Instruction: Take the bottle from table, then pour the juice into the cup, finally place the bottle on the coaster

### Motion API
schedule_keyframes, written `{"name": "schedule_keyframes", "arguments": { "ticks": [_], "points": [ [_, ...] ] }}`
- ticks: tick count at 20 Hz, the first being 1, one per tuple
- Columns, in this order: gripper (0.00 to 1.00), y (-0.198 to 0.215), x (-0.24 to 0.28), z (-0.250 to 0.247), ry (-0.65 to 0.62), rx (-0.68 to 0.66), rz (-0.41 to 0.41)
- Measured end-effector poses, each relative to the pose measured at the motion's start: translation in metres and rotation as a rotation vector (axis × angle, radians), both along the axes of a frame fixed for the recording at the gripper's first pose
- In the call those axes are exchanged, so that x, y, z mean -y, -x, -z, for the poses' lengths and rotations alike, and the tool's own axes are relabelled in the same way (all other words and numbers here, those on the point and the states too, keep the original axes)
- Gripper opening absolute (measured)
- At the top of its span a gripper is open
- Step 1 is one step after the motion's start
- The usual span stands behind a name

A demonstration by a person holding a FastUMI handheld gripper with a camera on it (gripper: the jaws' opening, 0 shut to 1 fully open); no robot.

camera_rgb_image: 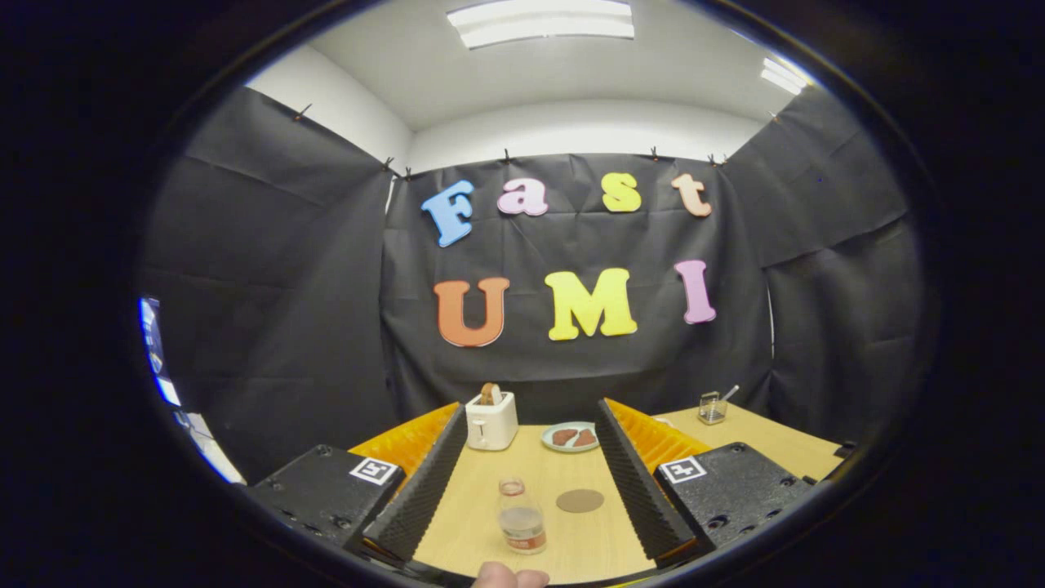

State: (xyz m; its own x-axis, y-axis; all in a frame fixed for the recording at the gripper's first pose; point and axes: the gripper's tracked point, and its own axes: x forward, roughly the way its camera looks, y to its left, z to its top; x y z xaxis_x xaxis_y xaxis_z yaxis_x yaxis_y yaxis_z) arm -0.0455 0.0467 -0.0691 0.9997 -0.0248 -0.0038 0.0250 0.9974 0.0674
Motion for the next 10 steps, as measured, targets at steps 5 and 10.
{"name": "schedule_keyframes", "arguments": {
  "ticks": [5, 10],
  "points": [
    [1.00, 0.006, 0.009, 0.047, 0.053, -0.009, 0.026],
    [1.00, -0.004, 0.005, 0.110, 0.020, -0.070, 0.020]
  ]
}}
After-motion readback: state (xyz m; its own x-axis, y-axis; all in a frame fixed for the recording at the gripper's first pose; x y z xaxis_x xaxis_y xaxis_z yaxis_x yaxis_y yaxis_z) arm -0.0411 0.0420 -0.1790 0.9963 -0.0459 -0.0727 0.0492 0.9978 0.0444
